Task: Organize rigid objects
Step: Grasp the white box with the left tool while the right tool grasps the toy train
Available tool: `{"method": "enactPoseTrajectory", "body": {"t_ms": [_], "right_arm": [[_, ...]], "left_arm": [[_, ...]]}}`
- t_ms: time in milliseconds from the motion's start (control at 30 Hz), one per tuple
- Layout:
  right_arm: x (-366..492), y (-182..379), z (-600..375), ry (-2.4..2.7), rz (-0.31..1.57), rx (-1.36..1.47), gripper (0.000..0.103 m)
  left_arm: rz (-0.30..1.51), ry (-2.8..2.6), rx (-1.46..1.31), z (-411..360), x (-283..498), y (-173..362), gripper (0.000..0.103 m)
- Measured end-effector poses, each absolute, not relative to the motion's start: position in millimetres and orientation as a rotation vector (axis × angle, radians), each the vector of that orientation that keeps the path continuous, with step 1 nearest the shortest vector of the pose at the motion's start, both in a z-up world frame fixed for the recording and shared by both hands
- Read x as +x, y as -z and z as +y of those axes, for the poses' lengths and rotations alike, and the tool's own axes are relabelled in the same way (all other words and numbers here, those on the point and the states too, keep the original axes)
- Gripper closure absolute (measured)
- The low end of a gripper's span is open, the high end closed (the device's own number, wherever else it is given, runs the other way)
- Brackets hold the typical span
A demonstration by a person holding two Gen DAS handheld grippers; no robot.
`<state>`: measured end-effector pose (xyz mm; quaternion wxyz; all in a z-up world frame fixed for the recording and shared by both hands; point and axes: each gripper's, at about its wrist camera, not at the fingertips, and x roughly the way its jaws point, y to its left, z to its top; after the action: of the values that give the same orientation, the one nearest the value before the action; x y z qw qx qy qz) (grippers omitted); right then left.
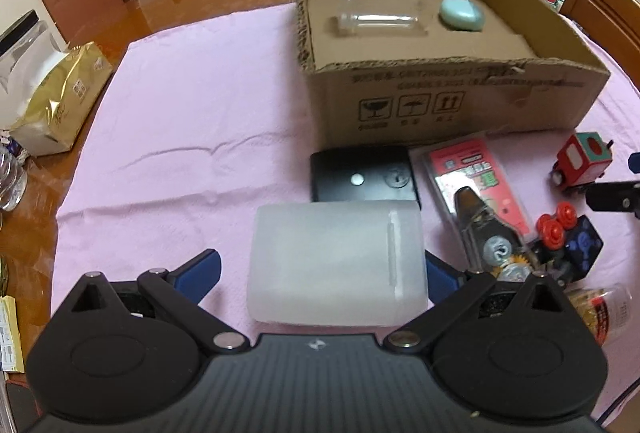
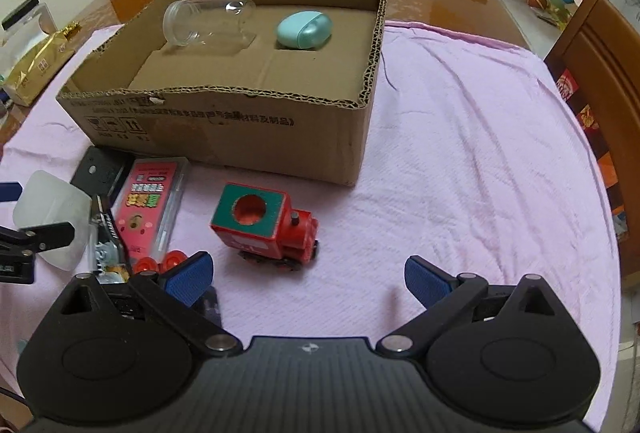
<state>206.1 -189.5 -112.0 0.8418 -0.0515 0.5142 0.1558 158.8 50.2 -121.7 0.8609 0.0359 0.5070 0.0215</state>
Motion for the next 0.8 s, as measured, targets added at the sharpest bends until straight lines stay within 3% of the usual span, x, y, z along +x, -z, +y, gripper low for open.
{"method": "enactPoseTrajectory", "body": {"t_ms": [333,800], "right_arm": [[221.4,122.2,-162.7,-0.241,1.057,-0.121,0.0],[217.9,143.7,-203.9,-0.219,1.056,-0.158,0.0]], "left_arm": [[1.065,-0.031,0.062,54.4,162.9,123.3,0.002],[1.054,-0.035,0.053,53.0,163.5,131.5,0.003]]}}
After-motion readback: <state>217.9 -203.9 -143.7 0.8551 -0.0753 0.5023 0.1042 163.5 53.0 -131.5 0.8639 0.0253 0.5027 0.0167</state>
